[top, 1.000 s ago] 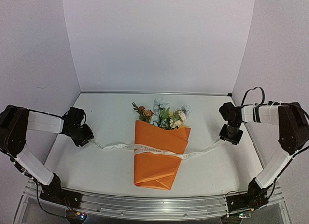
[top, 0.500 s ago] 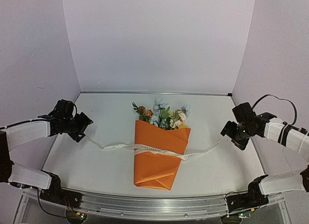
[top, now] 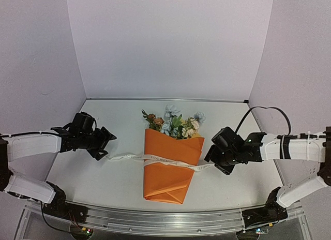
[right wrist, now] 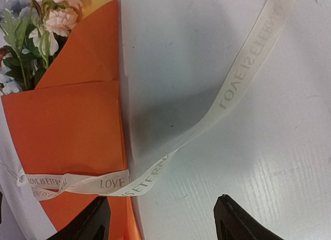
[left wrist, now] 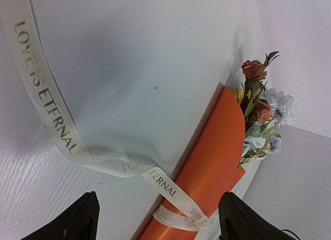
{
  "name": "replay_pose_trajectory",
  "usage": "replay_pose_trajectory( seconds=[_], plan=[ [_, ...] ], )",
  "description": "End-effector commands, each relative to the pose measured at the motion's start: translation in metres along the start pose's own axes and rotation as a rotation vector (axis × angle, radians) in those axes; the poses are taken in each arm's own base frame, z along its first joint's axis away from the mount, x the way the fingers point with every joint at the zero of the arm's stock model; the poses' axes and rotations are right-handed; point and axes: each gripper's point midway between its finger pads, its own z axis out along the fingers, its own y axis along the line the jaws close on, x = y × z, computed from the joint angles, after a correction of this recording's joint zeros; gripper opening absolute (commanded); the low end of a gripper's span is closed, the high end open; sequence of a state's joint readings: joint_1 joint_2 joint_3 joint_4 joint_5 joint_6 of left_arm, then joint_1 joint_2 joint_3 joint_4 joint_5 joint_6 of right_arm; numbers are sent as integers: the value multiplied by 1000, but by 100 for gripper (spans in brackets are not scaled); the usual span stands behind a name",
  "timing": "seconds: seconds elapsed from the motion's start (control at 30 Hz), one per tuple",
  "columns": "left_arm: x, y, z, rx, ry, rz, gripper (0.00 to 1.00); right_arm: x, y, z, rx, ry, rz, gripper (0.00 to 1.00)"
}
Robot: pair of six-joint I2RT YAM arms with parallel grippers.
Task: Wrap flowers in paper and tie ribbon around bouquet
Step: Tie the ribbon around the folded bouquet.
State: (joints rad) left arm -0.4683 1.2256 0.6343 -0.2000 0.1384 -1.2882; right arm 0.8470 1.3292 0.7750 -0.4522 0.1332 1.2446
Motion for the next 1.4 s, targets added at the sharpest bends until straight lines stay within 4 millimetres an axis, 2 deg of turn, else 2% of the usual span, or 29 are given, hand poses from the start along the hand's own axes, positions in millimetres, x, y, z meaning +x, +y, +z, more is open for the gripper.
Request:
replay_pose_trajectory(
  seconds=[0.0, 0.13, 0.27, 0.47, 0.57, 0.8, 1.07, 1.27, 1.37],
  plan=[
    [16, -9, 7, 18, 16, -51, 83, 6, 31, 5, -98, -30, 122, 71],
    [33, -5, 16, 1, 43, -76, 84, 23, 35, 15, -112, -4, 154, 71],
    [55, -10, 29, 5, 84, -71, 84, 34, 39, 23, -118, 20, 181, 70],
    [81, -14, 51, -2, 143, -84, 83, 44, 21, 39, -104, 34, 254, 70],
    [89, -14, 62, -9, 154, -99, 81, 45, 22, 44, -107, 34, 267, 71],
    [98, -17, 82, -16, 162, -151, 77, 44, 24, 51, -103, 22, 270, 70],
    [92, -1, 92, -67, 95, -225, 70, 43, 20, 55, -93, 7, 269, 64],
    [91, 16, 93, -93, 82, -255, 68, 41, 20, 58, -98, 7, 271, 52],
    [91, 22, 93, -105, 81, -259, 68, 40, 24, 57, -111, 9, 268, 40]
  ],
)
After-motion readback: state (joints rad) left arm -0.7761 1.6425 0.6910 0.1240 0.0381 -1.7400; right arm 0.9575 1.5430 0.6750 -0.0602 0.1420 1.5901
